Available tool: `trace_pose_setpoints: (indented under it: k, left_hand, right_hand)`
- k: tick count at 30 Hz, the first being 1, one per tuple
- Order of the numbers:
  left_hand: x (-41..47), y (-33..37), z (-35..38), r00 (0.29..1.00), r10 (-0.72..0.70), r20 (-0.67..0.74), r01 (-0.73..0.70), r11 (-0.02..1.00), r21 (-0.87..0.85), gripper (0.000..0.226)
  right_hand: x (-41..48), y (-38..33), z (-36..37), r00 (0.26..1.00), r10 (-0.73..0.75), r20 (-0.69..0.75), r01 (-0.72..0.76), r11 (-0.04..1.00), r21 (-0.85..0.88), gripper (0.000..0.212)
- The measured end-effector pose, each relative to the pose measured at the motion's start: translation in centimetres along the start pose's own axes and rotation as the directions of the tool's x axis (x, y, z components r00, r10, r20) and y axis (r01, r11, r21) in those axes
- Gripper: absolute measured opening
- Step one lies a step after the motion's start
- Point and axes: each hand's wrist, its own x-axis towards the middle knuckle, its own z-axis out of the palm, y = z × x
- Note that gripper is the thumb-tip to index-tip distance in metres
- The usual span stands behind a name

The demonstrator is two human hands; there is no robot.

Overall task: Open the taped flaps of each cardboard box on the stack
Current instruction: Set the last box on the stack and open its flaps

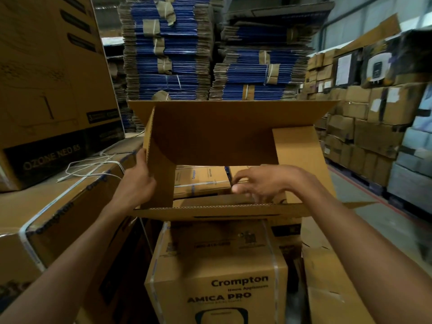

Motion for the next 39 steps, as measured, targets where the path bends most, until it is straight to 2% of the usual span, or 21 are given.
trace_pose_setpoints:
  k: [2, 3, 5, 8, 10, 11, 15, 18, 20, 21, 22, 24, 26, 27, 28, 30, 31, 34, 39]
  left_hand:
    - [-0.2, -0.1, 0.1, 1.0, -0.004, -0.003, 0.004, 1.0, -0.014, 0.07]
    - [-0.3, -0.1, 0.2, 1.0, -0.009, -0.009, 0.008, 1.0, -0.018, 0.07]
    - [-0.4, -0.1, 0.6, 0.999, -0.027, -0.023, 0.026, 0.999, -0.025, 0.07]
    - [-0.1, -0.2, 0.6, 0.997, -0.062, -0.042, 0.06, 0.997, -0.045, 0.069]
    - [0.2, -0.4, 0.7, 0.996, -0.08, -0.046, 0.077, 0.995, -0.068, 0.067]
    - [0.2, -0.5, 0.7, 0.995, -0.088, -0.046, 0.084, 0.993, -0.079, 0.066]
    - [0.7, -0.8, 0.6, 0.992, -0.112, -0.056, 0.106, 0.989, -0.104, 0.063]
    - [0.9, -0.3, 0.5, 0.992, -0.118, -0.046, 0.112, 0.987, -0.113, 0.063]
    - [1.1, 0.2, 0.7, 0.993, -0.108, -0.045, 0.103, 0.989, -0.104, 0.063]
    - [1.1, 0.4, 0.8, 0.993, -0.106, -0.056, 0.1, 0.989, -0.105, 0.063]
    - [1.2, 0.5, 1.0, 0.992, -0.108, -0.068, 0.1, 0.989, -0.107, 0.063]
    - [1.3, 0.5, 1.2, 0.99, -0.121, -0.078, 0.112, 0.987, -0.115, 0.063]
    - [1.3, 0.5, 1.1, 0.988, -0.133, -0.075, 0.123, 0.985, -0.119, 0.063]
    - [1.3, 0.5, 1.0, 0.988, -0.136, -0.072, 0.126, 0.985, -0.121, 0.064]
    - [1.3, 0.5, 0.8, 0.988, -0.135, -0.068, 0.126, 0.984, -0.122, 0.065]
    - [1.1, 0.5, 0.5, 0.989, -0.135, -0.054, 0.128, 0.985, -0.118, 0.065]
    - [0.9, 0.6, 0.4, 0.99, -0.132, -0.048, 0.126, 0.986, -0.114, 0.065]
    - [0.4, 0.6, 0.1, 0.993, -0.119, -0.022, 0.115, 0.987, -0.114, 0.067]
    - [-0.2, 1.3, -1.5, 0.992, -0.066, 0.107, 0.084, 0.981, -0.174, 0.066]
  right_hand:
    - [1.5, 1.9, -0.2, 0.964, 0.248, -0.093, -0.261, 0.949, -0.179, 0.053]
    - [1.8, 3.0, -0.1, 0.93, 0.349, -0.114, -0.367, 0.878, -0.306, 0.056]
    - [2.2, 5.0, 0.5, 0.871, 0.477, -0.118, -0.474, 0.754, -0.454, 0.06]
    - [1.5, 5.8, 0.3, 0.87, 0.443, -0.216, -0.49, 0.731, -0.475, 0.04]
    - [0.7, 5.8, -0.6, 0.856, 0.339, -0.391, -0.501, 0.731, -0.464, 0.019]
    - [0.0, 5.9, -1.5, 0.826, 0.306, -0.473, -0.527, 0.716, -0.458, 0.013]
    - [-3.6, 6.9, -5.0, 0.665, 0.321, -0.674, -0.686, 0.619, -0.382, 0.014]
    - [-5.0, 7.1, -5.1, 0.595, 0.407, -0.693, -0.757, 0.575, -0.312, 0.023]
    - [-5.6, 5.8, -3.9, 0.574, 0.455, -0.681, -0.774, 0.573, -0.269, 0.018]
    - [-5.7, 5.0, -2.9, 0.571, 0.453, -0.684, -0.768, 0.59, -0.251, 0.02]
    - [-5.9, 3.7, -1.7, 0.582, 0.419, -0.697, -0.737, 0.634, -0.235, 0.034]
    - [-6.6, 0.4, 1.9, 0.579, 0.265, -0.771, -0.576, 0.803, -0.156, 0.066]
    - [-7.6, -3.4, 6.6, 0.485, 0.056, -0.873, -0.321, 0.94, -0.118, 0.067]
    - [-8.1, -4.9, 8.9, 0.482, 0.022, -0.876, -0.207, 0.974, -0.089, 0.066]
    - [-8.0, -5.9, 10.9, 0.532, 0.044, -0.846, -0.093, 0.996, -0.007, 0.068]
    - [-6.5, -6.6, 13.7, 0.678, 0.134, -0.723, 0.008, 0.982, 0.19, 0.078]
    - [-5.4, -6.4, 14.3, 0.71, 0.17, -0.684, 0.028, 0.963, 0.269, 0.084]
    - [-2.8, -5.3, 13.9, 0.671, 0.27, -0.691, 0.068, 0.905, 0.42, 0.089]
    - [-1.1, -3.7, 10.3, 0.545, 0.331, -0.77, 0.012, 0.916, 0.402, 0.069]
